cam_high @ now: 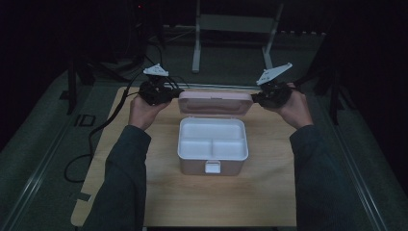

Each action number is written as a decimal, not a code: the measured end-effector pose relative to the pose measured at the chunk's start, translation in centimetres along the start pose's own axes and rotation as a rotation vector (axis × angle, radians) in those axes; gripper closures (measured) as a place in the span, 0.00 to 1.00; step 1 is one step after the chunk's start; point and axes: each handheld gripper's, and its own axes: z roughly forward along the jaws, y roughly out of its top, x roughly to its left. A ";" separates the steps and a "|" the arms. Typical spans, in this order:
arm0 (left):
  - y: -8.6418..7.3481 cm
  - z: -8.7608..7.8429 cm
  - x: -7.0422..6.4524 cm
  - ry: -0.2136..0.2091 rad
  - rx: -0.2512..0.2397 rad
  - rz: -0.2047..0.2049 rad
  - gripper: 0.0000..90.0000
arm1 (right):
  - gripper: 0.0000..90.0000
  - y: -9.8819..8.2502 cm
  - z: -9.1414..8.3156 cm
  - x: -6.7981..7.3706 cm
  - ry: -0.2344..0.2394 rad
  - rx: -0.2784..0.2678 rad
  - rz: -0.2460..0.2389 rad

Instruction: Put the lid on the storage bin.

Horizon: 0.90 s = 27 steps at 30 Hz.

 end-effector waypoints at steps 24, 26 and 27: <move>-6.7 0.7 -1.1 -0.060 0.022 -0.022 0.94 | 1.00 -4.9 3.0 2.6 0.156 0.053 -0.058; -6.9 0.0 -1.0 -0.034 0.015 -0.021 0.92 | 1.00 -5.2 2.5 2.6 0.135 0.043 -0.045; -7.1 -0.3 -0.9 -0.030 0.013 -0.023 0.92 | 1.00 -5.4 2.2 2.7 0.116 0.037 -0.039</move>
